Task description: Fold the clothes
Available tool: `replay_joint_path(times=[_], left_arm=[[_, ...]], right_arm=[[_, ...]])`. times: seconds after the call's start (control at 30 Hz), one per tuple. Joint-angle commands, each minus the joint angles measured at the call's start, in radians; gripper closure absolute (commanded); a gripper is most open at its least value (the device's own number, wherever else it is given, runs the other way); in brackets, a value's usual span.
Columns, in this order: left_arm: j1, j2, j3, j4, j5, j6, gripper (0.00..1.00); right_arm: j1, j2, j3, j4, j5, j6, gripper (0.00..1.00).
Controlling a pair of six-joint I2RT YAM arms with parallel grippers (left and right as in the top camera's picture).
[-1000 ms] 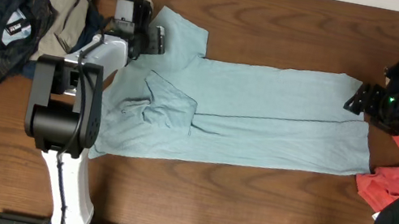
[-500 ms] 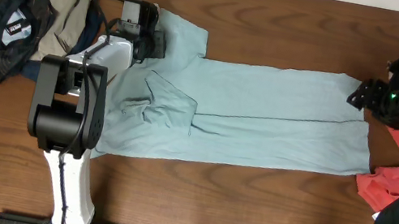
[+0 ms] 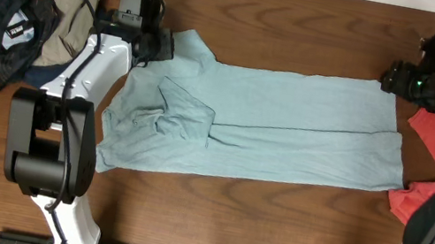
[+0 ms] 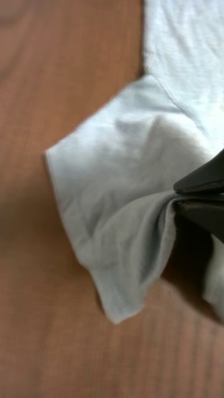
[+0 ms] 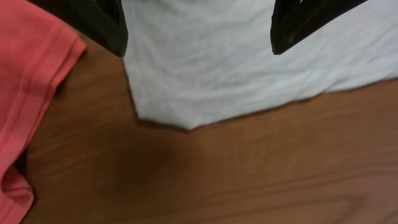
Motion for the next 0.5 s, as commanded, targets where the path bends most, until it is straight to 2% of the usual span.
replay_joint_path(times=[0.0, 0.17, 0.47], left_arm=[[0.004, -0.003, 0.000, -0.056, 0.002, -0.028, 0.94], [0.004, -0.003, 0.000, -0.122, 0.002, -0.031, 0.94], [0.004, -0.003, 0.000, -0.144, 0.002, -0.031, 0.94]], right_arm=[[0.011, 0.068, -0.002, 0.049, 0.048, 0.000, 0.28], [0.011, 0.167, -0.002, 0.174, 0.089, 0.076, 0.28], [0.012, 0.297, -0.002, 0.343, 0.071, 0.140, 0.28]])
